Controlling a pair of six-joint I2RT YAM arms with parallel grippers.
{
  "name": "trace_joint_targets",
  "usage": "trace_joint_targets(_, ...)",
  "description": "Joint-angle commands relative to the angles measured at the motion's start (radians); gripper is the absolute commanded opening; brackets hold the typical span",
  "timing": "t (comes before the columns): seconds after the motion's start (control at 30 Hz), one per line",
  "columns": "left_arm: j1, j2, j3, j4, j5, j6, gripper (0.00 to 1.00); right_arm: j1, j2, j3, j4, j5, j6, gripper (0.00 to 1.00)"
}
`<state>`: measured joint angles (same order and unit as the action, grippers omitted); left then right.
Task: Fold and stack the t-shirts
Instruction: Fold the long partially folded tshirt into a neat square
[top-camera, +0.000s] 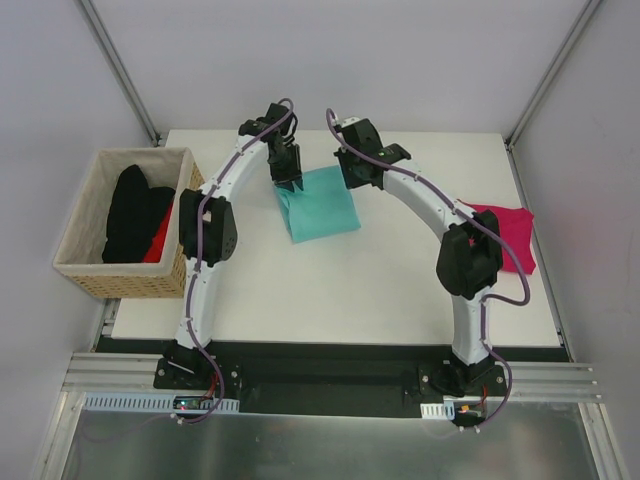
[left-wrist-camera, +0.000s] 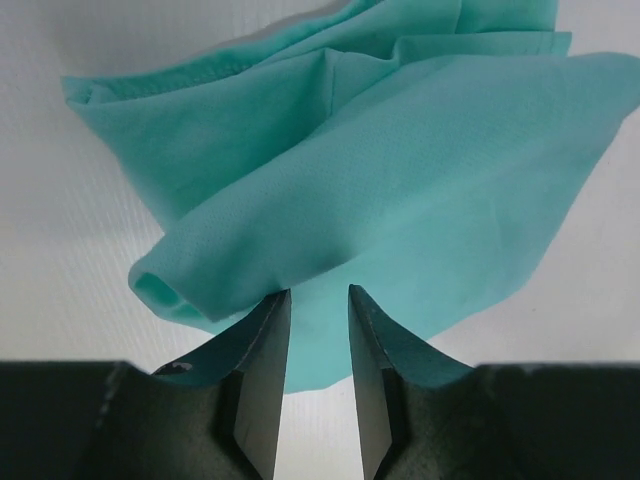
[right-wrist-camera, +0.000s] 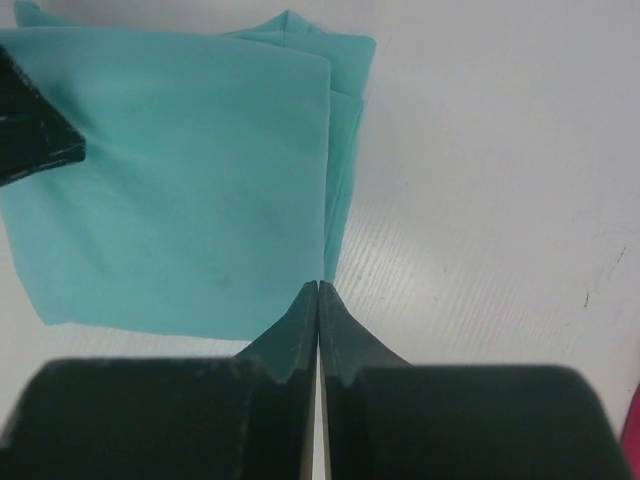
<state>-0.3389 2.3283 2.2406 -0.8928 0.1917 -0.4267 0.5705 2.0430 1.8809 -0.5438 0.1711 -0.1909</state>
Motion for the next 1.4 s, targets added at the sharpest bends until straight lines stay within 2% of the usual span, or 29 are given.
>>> trace_joint_targets(0.0, 0.043, 0.032, 0.051, 0.005, 0.037, 0.008, 0.30, 0.026, -0.110, 0.034, -0.045, -0.001, 0.008, 0.01)
trace_joint_targets(0.57, 0.101, 0.167, 0.108, 0.071, 0.193, -0.029, 0.36, 0.080, -0.170, 0.035, -0.179, 0.011, 0.008, 0.01)
trace_joint_targets(0.73, 0.101, 0.152, 0.103, 0.089, 0.213, 0.002, 0.49, 0.081, -0.135, 0.087, -0.202, 0.005, 0.001, 0.01)
trace_joint_targets(1.03, 0.100, 0.039, 0.034, 0.103, 0.213, 0.052, 0.54, 0.081, -0.086, 0.149, -0.188, -0.004, -0.013, 0.01)
trace_joint_targets(1.23, 0.098, -0.088, -0.007, 0.103, 0.175, 0.055, 0.54, 0.071, -0.070, 0.161, -0.165, 0.040, -0.050, 0.02)
trace_joint_targets(1.37, 0.097, -0.179, -0.042, 0.103, 0.140, 0.051, 0.54, 0.034, -0.052, 0.162, -0.139, 0.015, -0.044, 0.01)
